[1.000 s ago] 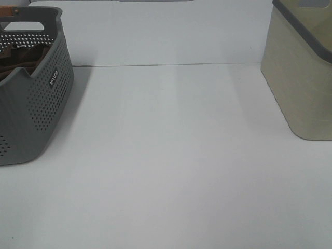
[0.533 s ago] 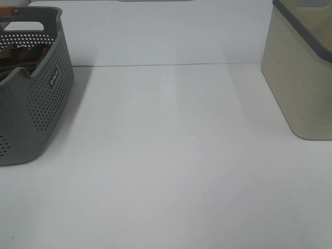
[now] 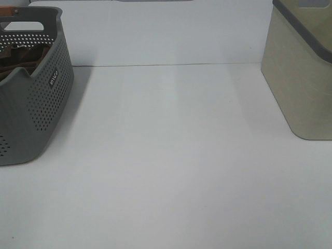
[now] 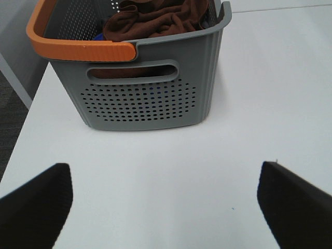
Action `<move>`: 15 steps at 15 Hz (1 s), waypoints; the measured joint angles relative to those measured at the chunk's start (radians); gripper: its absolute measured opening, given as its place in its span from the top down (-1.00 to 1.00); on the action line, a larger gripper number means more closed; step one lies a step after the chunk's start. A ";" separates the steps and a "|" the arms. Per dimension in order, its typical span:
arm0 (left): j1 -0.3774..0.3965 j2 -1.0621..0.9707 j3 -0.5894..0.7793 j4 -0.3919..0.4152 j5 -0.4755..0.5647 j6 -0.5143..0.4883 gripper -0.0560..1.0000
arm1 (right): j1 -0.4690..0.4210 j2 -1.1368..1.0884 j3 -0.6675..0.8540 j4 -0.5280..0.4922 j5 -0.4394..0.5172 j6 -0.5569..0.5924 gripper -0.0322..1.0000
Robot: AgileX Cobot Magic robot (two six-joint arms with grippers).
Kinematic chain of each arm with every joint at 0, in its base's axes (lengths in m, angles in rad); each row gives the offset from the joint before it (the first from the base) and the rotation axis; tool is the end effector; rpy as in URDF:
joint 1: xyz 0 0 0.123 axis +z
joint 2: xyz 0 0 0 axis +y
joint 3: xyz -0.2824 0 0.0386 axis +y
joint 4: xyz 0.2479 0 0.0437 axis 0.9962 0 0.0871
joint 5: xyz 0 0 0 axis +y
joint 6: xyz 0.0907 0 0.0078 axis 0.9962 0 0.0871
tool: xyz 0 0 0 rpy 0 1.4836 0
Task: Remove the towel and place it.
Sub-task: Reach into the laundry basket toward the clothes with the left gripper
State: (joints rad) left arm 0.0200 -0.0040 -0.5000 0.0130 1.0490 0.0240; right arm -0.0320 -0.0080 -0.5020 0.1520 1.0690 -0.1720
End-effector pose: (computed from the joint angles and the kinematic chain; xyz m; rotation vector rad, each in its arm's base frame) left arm -0.0050 0.0009 0.2781 0.0035 2.0288 0.0433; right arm -0.0068 0.0123 0.2778 -0.1509 2.0281 0.0536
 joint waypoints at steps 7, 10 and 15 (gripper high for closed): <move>0.000 0.000 0.000 0.000 0.000 0.000 -0.84 | 0.000 0.000 0.000 0.000 0.000 0.000 -0.92; 0.000 0.000 0.000 0.000 0.000 0.000 -0.84 | 0.000 0.000 0.000 0.000 0.000 0.000 -0.92; 0.000 0.000 0.000 0.000 0.000 0.000 -0.84 | 0.000 0.000 0.000 0.000 0.000 0.000 -0.92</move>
State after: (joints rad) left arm 0.0200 -0.0040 -0.5000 0.0130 1.0490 0.0240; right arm -0.0320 -0.0080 -0.5020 0.1520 1.0690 -0.1720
